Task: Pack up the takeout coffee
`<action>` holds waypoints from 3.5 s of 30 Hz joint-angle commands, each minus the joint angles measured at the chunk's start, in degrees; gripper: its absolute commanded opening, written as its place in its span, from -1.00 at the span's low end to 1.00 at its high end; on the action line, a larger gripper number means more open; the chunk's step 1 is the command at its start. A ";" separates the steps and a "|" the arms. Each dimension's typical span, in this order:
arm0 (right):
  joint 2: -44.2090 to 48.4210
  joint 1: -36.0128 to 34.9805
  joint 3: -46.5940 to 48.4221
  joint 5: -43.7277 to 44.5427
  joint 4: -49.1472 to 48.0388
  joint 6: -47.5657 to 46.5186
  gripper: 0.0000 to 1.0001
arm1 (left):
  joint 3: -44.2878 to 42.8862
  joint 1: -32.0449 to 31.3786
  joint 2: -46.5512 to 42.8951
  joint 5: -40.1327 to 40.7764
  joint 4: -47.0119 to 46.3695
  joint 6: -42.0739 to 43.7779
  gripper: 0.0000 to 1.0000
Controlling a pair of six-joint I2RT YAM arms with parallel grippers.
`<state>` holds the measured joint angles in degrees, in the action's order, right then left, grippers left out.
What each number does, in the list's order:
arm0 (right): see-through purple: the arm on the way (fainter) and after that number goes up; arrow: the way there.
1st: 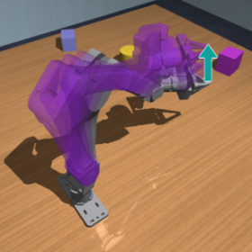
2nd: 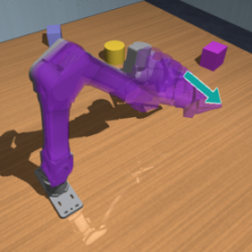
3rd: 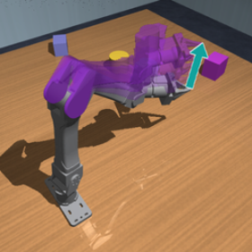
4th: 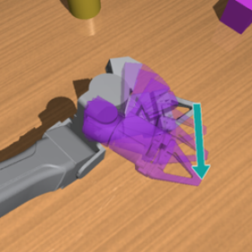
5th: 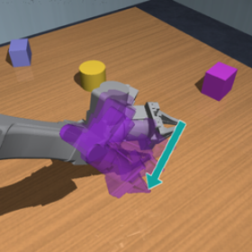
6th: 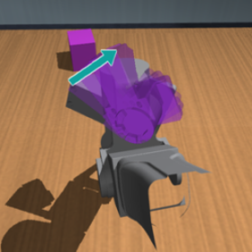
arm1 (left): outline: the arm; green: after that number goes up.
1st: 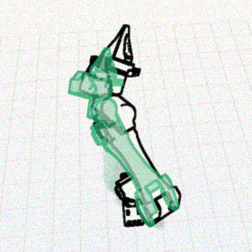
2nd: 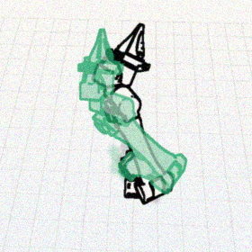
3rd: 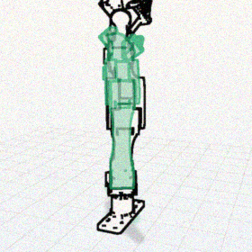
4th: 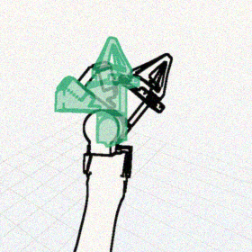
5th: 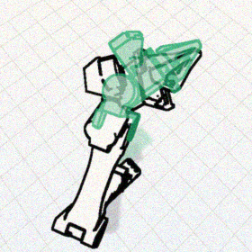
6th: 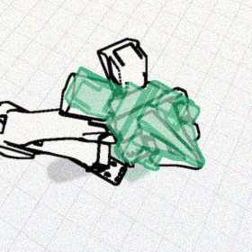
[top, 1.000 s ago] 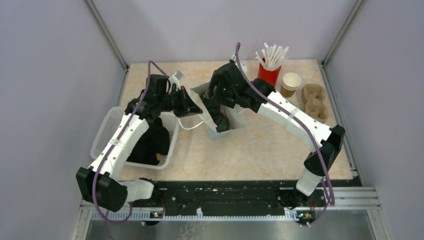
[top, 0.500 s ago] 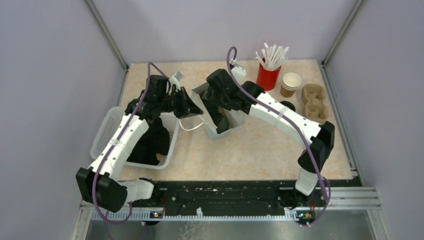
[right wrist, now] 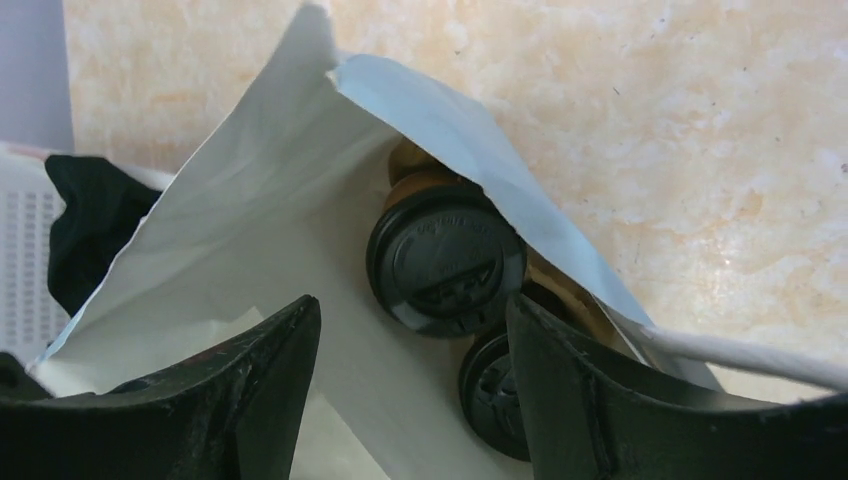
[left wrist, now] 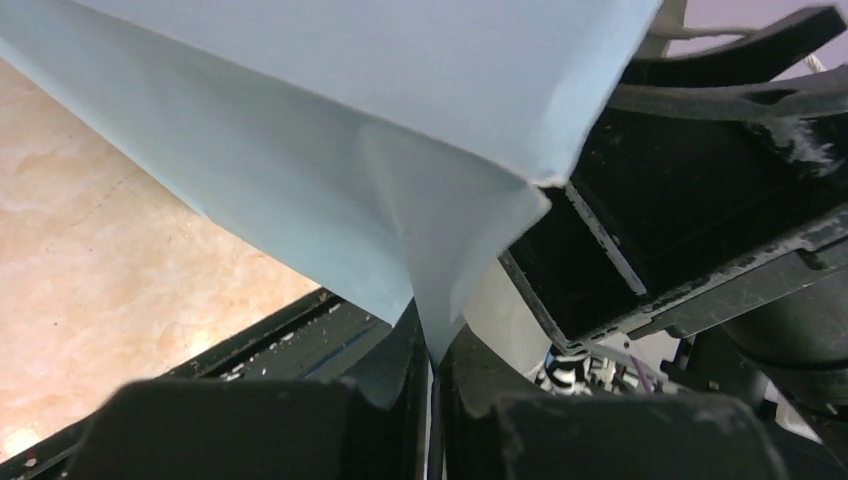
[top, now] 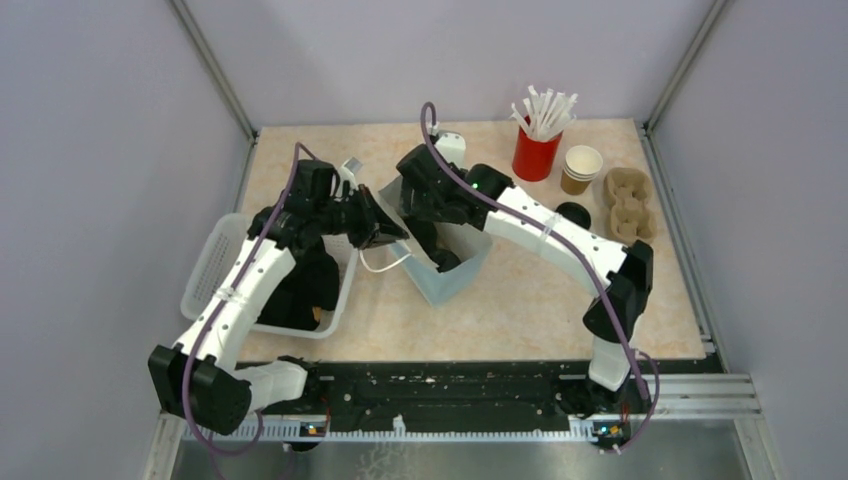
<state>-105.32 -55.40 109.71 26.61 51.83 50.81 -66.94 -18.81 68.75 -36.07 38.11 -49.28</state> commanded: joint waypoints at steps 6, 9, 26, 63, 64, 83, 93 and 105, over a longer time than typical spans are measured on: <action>-0.48 -0.61 12.48 -6.87 9.26 -21.49 0.49 | -5.01 -0.08 -1.65 -1.72 8.85 5.38 -0.04; 0.36 -0.03 14.82 -14.16 10.63 -25.64 0.49 | -12.18 -0.08 -0.64 4.51 16.61 12.33 0.34; 13.60 1.04 11.87 -24.95 15.12 -18.14 0.53 | -33.15 -0.06 15.10 21.70 19.26 28.42 0.92; 10.41 6.24 9.26 -14.22 21.09 -32.66 0.08 | -29.69 -2.61 18.46 20.98 24.07 27.19 -0.09; 10.43 6.24 9.70 -14.54 21.11 -32.03 0.08 | -30.29 -2.74 18.74 21.49 24.33 27.60 -0.14; 6.03 6.18 20.08 -21.73 17.94 -23.74 0.08 | -24.99 -5.59 15.21 35.58 -1.70 22.45 -1.00; 11.54 4.62 13.62 -25.34 12.42 -24.59 0.20 | -10.50 -5.54 8.27 39.78 -24.26 13.06 -1.00; 32.45 0.23 -13.80 -31.06 3.81 -27.27 0.55 | 9.51 -5.54 -5.11 40.09 -31.11 5.37 -1.00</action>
<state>-80.20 -53.54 101.60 0.38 62.74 24.60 -62.39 -24.40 68.75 3.95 14.13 -40.86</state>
